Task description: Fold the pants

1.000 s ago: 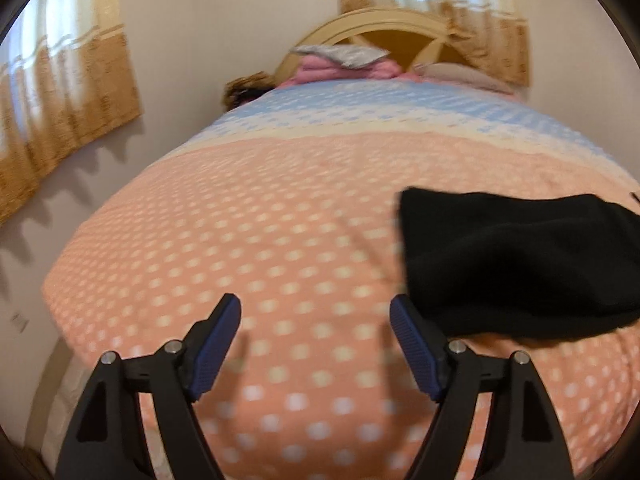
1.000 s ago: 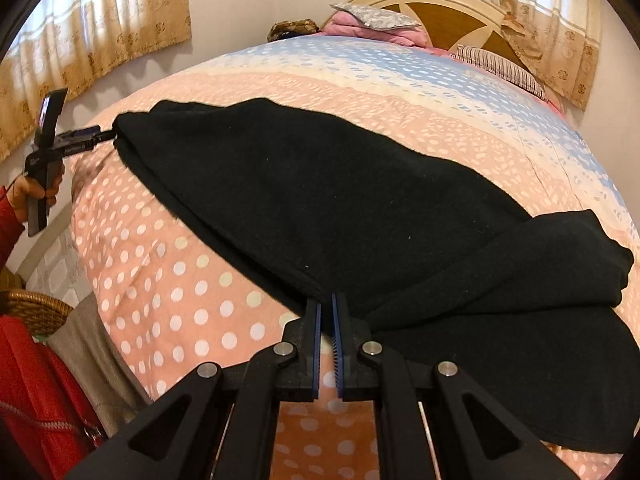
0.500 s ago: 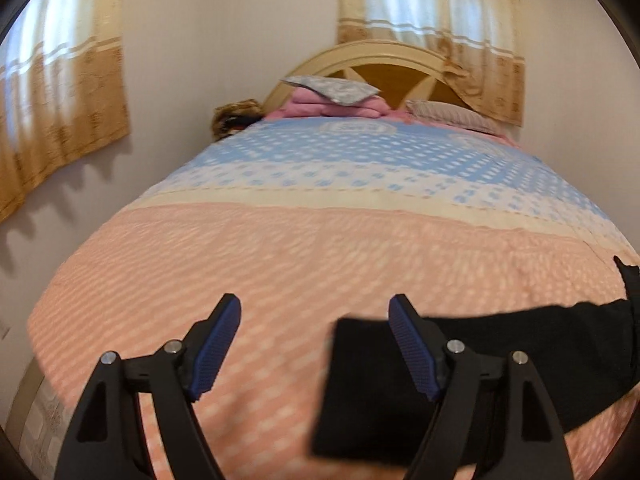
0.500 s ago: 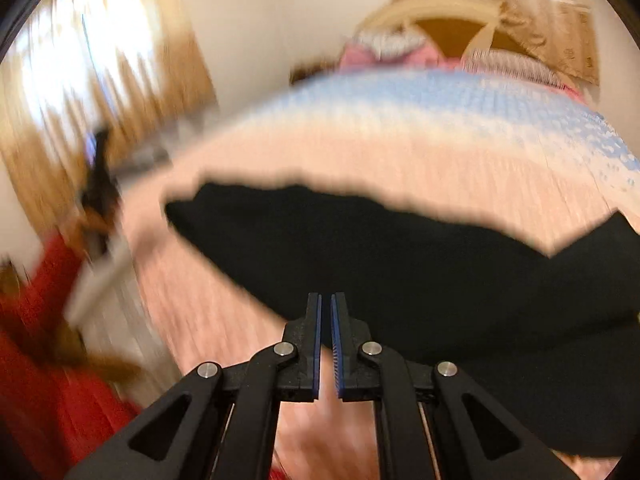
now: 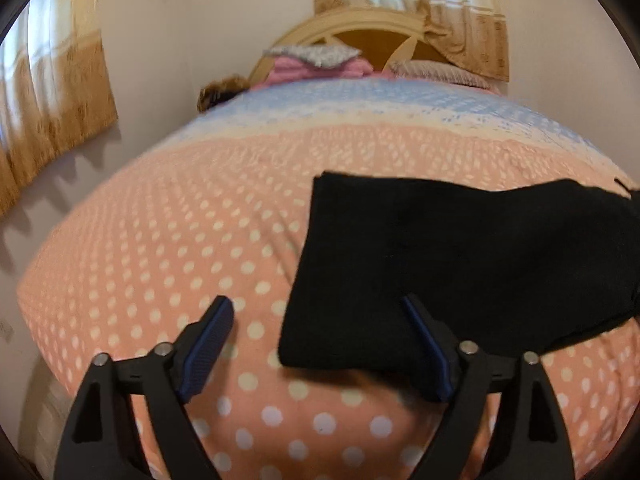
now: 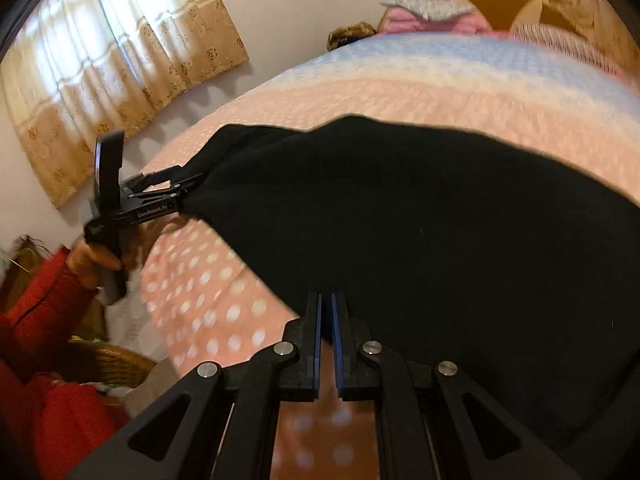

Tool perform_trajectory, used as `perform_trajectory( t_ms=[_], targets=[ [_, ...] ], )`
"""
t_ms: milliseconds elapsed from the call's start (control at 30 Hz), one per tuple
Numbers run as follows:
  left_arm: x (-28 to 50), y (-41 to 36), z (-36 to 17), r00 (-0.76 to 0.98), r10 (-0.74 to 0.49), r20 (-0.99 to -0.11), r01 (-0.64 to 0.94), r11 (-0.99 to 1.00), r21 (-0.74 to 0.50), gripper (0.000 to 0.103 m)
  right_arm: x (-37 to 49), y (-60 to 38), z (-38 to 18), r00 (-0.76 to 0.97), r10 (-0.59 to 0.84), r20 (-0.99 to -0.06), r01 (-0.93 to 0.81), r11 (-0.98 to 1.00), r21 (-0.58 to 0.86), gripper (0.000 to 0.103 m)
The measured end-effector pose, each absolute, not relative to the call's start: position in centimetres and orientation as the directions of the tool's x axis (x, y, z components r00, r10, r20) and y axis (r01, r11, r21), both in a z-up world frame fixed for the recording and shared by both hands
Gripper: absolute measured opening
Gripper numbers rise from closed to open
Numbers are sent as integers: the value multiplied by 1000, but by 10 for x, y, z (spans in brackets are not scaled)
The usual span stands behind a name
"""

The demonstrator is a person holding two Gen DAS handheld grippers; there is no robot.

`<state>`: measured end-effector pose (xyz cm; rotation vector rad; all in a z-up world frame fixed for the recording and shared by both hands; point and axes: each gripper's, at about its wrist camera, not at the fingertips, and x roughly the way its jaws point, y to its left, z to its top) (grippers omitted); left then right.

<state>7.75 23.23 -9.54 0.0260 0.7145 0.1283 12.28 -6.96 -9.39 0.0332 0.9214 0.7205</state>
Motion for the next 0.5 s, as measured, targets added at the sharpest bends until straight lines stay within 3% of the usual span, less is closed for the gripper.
perform_trajectory(
  t_ms=[133, 233, 367, 500],
  targets=[
    [85, 234, -73, 737, 139, -662, -117, 990, 78, 91, 130, -79, -87, 320, 605, -729, -525, 753, 395, 5],
    [84, 227, -44, 798, 181, -574, -170, 983, 72, 91, 140, -91, -65, 323, 661, -677, -523, 721, 455, 6],
    [98, 219, -21, 844, 180, -505, -204, 979, 7, 94, 166, -123, -36, 460, 646, -610, -446, 762, 470, 6],
    [116, 187, -16, 855, 36, -518, -91, 993, -81, 94, 179, -164, -25, 577, 554, -600, -305, 828, 471, 6]
  ],
)
